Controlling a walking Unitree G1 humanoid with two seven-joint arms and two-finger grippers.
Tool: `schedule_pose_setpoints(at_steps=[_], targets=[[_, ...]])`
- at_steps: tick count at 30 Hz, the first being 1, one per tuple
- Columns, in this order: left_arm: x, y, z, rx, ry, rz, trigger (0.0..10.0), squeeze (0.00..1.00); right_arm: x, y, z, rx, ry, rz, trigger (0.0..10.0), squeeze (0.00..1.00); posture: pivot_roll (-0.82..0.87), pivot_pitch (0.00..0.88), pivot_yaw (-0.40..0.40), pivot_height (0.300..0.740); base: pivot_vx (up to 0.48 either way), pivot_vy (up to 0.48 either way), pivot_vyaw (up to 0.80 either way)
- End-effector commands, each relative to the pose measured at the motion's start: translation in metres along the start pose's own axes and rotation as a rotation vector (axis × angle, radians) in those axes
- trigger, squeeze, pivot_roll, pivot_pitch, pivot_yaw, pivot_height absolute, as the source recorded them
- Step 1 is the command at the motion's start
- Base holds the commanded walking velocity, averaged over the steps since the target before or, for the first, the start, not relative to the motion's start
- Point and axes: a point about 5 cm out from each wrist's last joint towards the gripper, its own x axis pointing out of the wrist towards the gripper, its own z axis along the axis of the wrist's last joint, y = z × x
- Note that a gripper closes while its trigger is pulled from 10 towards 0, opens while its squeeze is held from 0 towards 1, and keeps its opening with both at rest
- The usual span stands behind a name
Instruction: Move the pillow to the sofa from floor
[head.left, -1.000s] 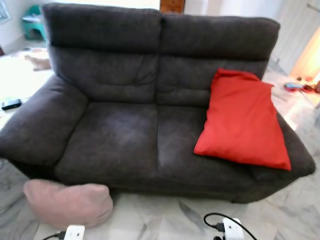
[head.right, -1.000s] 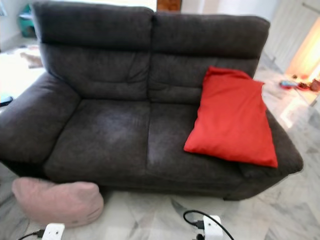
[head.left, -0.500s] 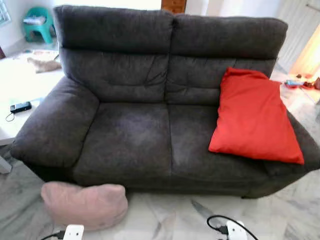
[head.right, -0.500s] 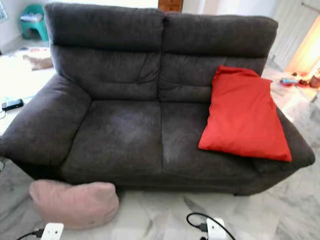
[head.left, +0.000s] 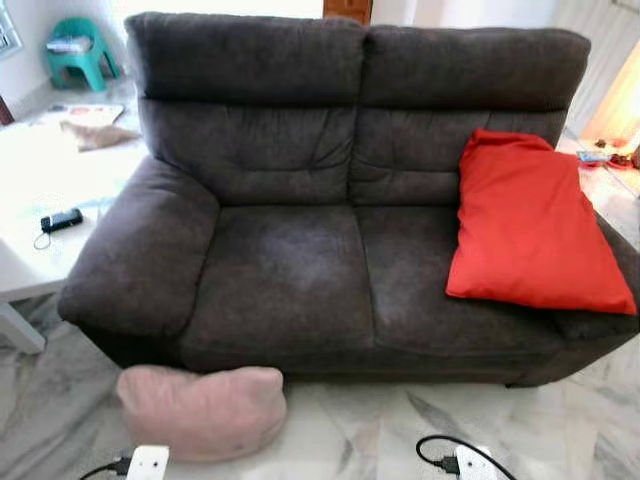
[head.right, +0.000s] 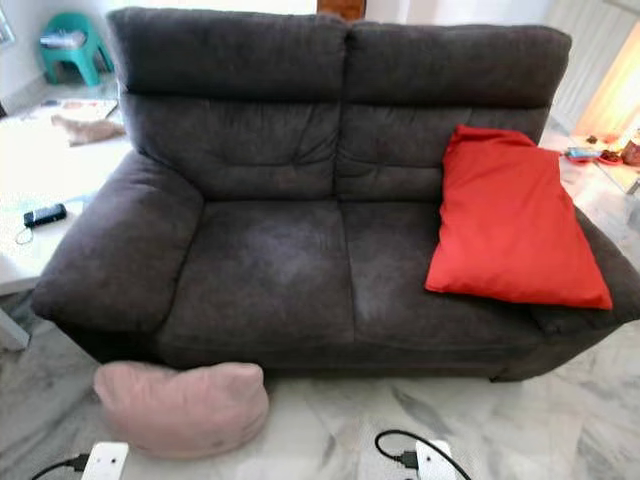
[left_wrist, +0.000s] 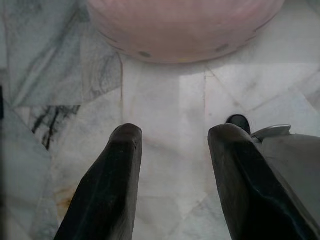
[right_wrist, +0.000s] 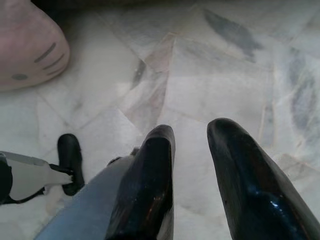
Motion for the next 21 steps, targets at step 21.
schedule_pose_setpoints(at_steps=[21], targets=[[-0.0010,-0.0033,-0.0058,0.003,0.022,-0.009,10.0,0.00,-0.0010,-0.0063,-0.0003,-0.005,0.003,-0.006,10.0,0.00,-0.01,0.000,-0.031,0.740,0.000,0.348,0.08]])
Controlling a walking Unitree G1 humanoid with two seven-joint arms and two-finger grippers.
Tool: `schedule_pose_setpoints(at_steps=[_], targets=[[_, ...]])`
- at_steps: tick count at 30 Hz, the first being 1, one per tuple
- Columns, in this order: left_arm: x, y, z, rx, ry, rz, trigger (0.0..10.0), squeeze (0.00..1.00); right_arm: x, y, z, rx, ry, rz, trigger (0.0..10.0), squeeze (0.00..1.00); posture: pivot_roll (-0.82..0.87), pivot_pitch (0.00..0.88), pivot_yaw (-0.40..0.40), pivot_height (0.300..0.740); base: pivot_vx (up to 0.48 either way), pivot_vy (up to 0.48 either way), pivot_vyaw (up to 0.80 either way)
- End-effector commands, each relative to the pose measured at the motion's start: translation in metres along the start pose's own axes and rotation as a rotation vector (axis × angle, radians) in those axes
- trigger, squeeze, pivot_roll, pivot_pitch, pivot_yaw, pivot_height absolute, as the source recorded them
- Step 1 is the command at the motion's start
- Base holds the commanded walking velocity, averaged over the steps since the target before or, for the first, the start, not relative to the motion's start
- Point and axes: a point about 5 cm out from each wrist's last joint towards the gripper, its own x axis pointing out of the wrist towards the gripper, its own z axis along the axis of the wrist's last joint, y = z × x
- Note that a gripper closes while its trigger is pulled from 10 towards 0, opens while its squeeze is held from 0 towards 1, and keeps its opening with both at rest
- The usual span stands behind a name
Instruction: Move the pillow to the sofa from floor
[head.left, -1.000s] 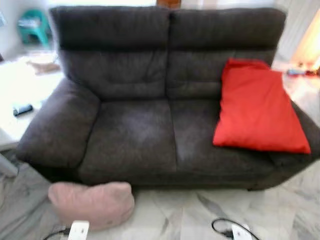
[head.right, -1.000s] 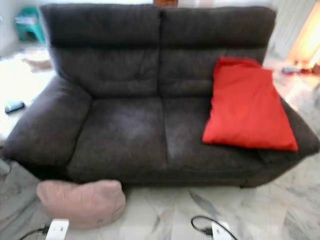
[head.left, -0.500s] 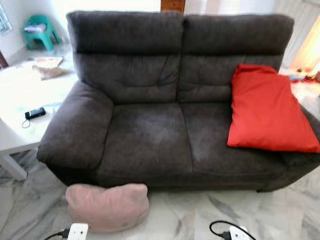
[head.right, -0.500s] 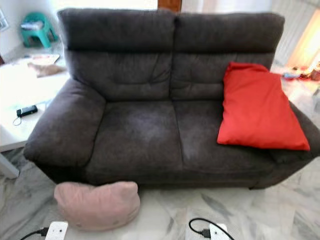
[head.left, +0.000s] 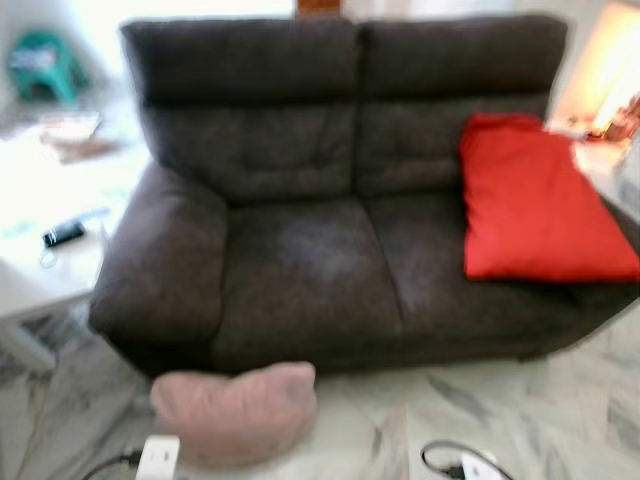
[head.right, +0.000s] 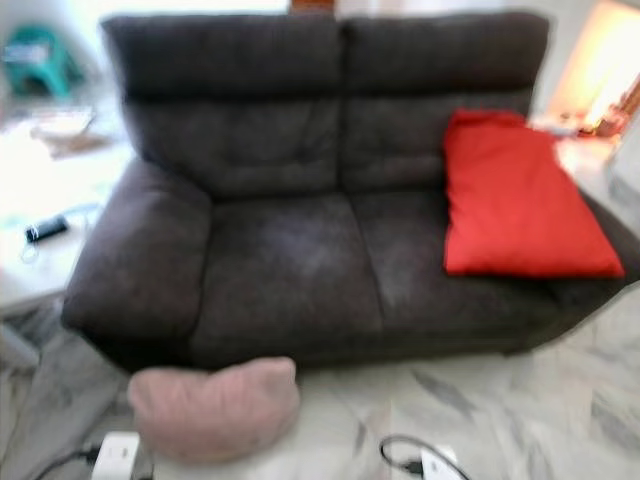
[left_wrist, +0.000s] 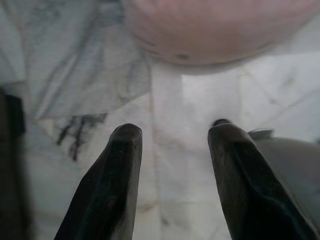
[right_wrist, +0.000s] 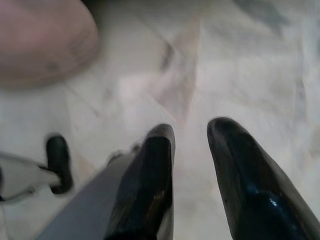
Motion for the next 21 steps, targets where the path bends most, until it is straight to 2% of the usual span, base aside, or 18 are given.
schedule_pose_setpoints(at_steps=[1,9,16,21], targets=[[0.0004,-0.0074,-0.0001,0.007,0.007,-0.019,10.0,0.00,-0.0022,-0.0081,-0.0049,0.000,0.015,-0.018,10.0,0.00,-0.01,0.000,-0.031,0.740,0.000,0.349,0.00],[0.0008,-0.0070,0.0017,0.009,0.002,-0.018,10.0,0.00,-0.0024,-0.0079,-0.0055,-0.019,0.017,-0.010,10.0,0.00,-0.01,0.000,-0.030,0.740,0.000,0.349,0.00],[0.0009,-0.0080,0.0020,0.008,0.003,-0.018,10.0,0.00,-0.0019,-0.0016,-0.0079,-0.016,0.019,-0.001,10.0,0.00,0.00,0.000,-0.032,0.740,0.000,0.350,0.80],[0.0007,-0.0089,0.0013,0.012,0.001,-0.015,10.0,0.00,-0.0023,0.0003,-0.0106,0.007,0.023,0.001,10.0,0.00,0.00,0.000,-0.033,0.740,0.000,0.000,0.10]])
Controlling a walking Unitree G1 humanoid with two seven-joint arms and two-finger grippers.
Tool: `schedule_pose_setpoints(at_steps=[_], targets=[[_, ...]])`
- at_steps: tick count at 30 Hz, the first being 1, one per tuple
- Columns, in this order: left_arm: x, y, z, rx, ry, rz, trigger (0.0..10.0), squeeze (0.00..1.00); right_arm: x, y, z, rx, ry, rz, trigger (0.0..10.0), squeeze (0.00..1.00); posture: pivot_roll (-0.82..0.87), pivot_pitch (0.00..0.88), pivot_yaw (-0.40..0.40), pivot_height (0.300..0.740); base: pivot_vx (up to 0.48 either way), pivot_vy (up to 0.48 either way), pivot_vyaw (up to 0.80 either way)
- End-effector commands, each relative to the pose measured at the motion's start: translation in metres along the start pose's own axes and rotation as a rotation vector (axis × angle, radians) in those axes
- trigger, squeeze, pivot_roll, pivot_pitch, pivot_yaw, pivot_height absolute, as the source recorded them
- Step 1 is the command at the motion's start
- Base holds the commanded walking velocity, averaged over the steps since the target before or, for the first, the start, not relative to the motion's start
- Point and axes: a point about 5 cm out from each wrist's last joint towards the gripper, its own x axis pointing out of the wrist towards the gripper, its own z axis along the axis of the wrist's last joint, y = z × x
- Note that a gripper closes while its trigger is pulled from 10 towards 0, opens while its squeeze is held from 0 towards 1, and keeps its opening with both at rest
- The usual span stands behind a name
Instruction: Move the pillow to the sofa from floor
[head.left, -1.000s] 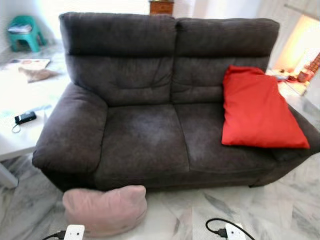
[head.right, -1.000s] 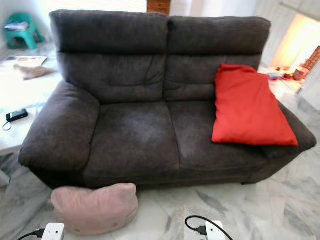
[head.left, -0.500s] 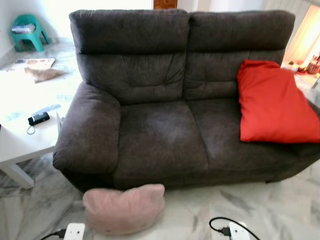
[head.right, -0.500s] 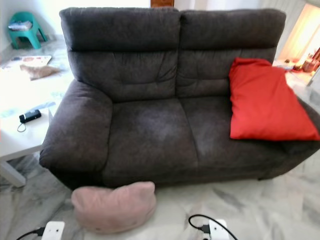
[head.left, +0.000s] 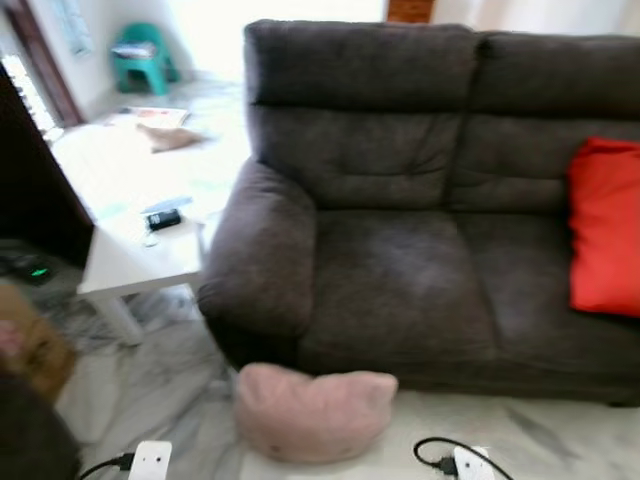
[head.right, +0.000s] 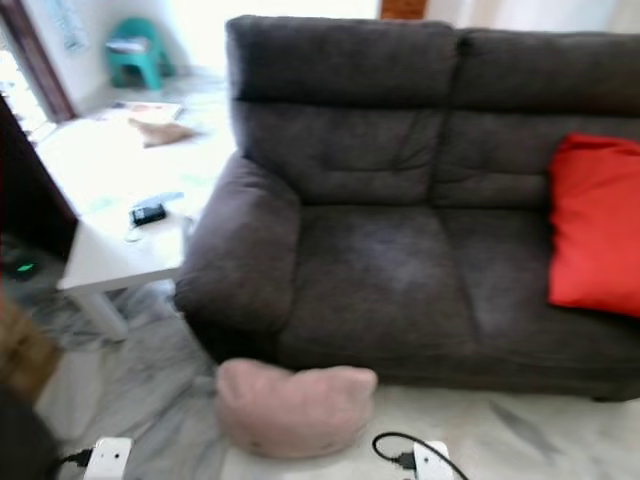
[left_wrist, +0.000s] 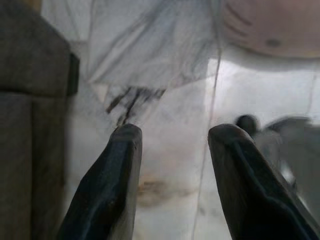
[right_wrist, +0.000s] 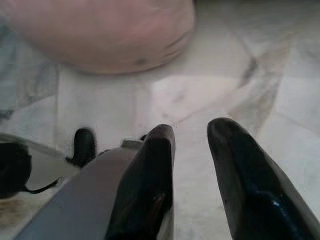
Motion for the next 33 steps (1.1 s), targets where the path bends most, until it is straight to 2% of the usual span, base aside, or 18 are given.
schedule_pose_setpoints(at_steps=[1,14,18,24,28,33], targets=[[0.001,0.001,0.003,0.019,-0.006,-0.001,10.0,0.00,0.000,-0.001,0.001,0.008,-0.006,-0.007,10.0,0.00,0.00,0.000,-0.033,0.740,0.000,0.000,0.00],[0.001,0.002,0.005,-0.011,-0.012,-0.022,10.0,0.00,0.001,-0.004,0.008,0.020,-0.024,-0.028,10.0,0.00,0.00,0.000,-0.041,0.740,0.000,0.000,0.00],[0.002,-0.002,0.011,0.013,-0.030,-0.055,10.0,0.00,0.001,-0.006,0.012,0.028,-0.039,-0.044,10.0,0.00,0.01,0.000,-0.044,0.740,0.000,0.000,0.00],[0.007,-0.011,0.035,0.049,-0.081,-0.083,10.0,0.00,0.002,-0.013,0.023,0.041,-0.061,-0.063,10.0,0.00,0.00,0.000,-0.038,0.740,0.000,0.000,0.00],[0.009,-0.020,0.053,0.067,-0.118,-0.106,10.0,0.00,0.001,-0.021,0.028,0.085,-0.081,-0.095,10.0,0.00,0.00,0.000,-0.054,0.740,0.000,0.000,0.00],[0.009,-0.028,0.053,0.063,-0.120,-0.118,10.0,0.00,0.000,-0.027,0.026,0.077,-0.076,-0.107,10.0,0.00,-0.03,0.000,-0.043,0.740,0.000,0.000,0.00]])
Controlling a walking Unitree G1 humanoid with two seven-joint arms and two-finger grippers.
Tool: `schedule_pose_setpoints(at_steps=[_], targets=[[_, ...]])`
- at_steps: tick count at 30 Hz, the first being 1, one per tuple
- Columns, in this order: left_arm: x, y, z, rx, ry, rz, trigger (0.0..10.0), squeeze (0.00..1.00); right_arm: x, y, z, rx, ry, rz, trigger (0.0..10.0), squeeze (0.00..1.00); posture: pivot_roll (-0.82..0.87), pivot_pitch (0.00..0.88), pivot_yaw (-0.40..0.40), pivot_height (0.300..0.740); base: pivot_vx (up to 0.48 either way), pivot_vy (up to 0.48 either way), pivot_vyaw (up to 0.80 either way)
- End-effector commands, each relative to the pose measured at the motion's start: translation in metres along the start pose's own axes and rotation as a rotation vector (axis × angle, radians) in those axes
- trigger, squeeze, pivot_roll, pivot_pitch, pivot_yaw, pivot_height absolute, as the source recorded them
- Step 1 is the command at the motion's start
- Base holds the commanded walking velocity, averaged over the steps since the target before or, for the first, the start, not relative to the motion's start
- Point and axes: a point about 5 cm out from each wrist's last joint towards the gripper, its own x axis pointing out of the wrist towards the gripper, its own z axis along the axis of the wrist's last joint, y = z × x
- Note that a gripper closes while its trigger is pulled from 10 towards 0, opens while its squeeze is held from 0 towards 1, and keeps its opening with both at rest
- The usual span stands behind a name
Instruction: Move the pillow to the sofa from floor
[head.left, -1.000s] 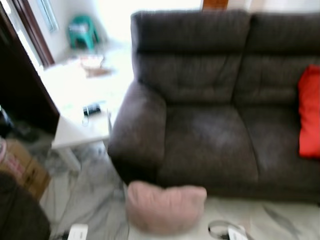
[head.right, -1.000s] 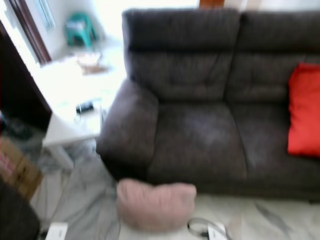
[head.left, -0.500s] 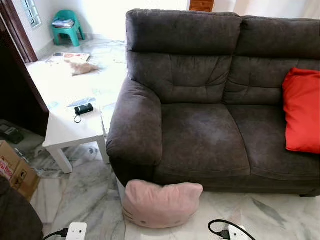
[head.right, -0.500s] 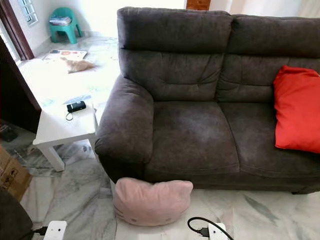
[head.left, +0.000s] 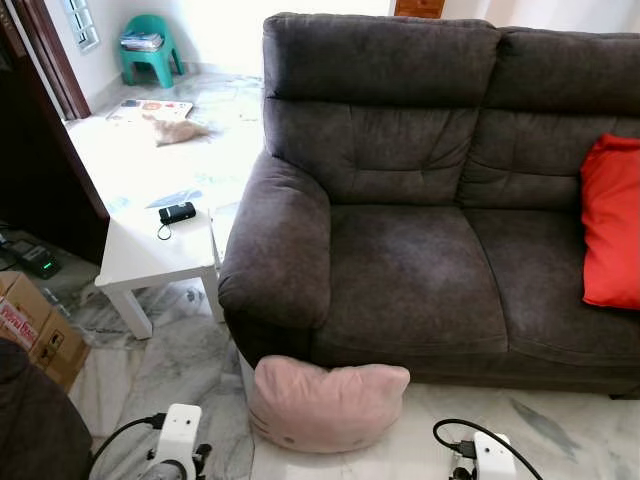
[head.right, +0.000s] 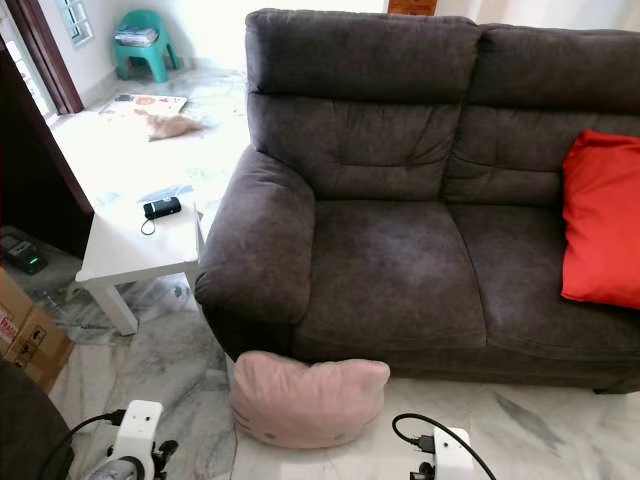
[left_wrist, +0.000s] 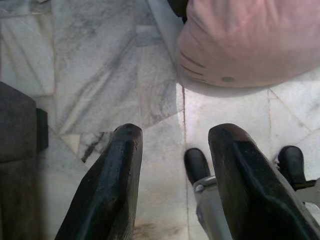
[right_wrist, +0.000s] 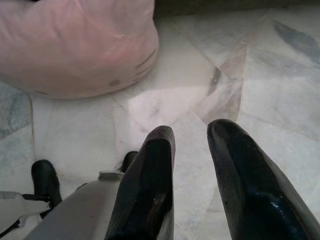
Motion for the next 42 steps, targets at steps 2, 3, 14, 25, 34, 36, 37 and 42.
schedule_pose_setpoints(at_steps=[2,3,14,25,34,36,37,42], targets=[[-0.001,-0.006,-0.007,-0.003,0.029,-0.012,10.0,0.00,-0.001,-0.009,0.000,0.027,-0.004,-0.033,10.0,0.00,-0.06,0.000,-0.032,0.740,0.000,0.000,0.00],[-0.001,-0.007,-0.007,-0.004,0.033,-0.015,10.0,0.00,-0.001,-0.010,0.000,0.031,-0.006,-0.038,10.0,0.00,-0.06,0.000,-0.032,0.740,0.000,0.000,0.00],[0.001,-0.015,-0.002,-0.012,0.018,-0.028,10.0,0.00,0.003,-0.005,0.025,0.003,-0.080,-0.006,10.0,0.00,-0.10,0.000,-0.029,0.740,0.000,0.000,0.00],[0.003,-0.013,0.008,-0.016,-0.012,-0.015,10.0,0.00,-0.001,-0.033,0.030,0.039,-0.107,-0.044,10.0,0.00,-0.10,0.000,-0.017,0.740,0.000,0.000,0.00],[0.001,-0.013,0.002,-0.016,-0.002,-0.017,10.0,0.00,-0.003,-0.031,0.019,0.050,-0.082,-0.030,10.0,0.00,-0.09,0.019,-0.019,0.740,0.000,0.000,0.00],[0.001,-0.013,0.001,-0.017,-0.001,-0.016,10.0,0.00,-0.003,-0.030,0.018,0.049,-0.080,-0.028,10.0,0.00,-0.09,0.024,-0.016,0.740,0.000,0.000,0.00],[0.001,-0.013,0.000,-0.018,0.002,-0.016,10.0,0.00,-0.003,-0.031,0.017,0.047,-0.077,-0.027,10.0,0.00,-0.09,0.028,-0.017,0.740,0.000,0.000,0.00],[-0.002,-0.012,-0.010,-0.023,0.026,-0.006,10.0,0.00,-0.004,-0.035,0.017,0.025,-0.073,-0.019,10.0,0.00,-0.09,0.047,-0.028,0.740,0.000,0.000,0.00]])
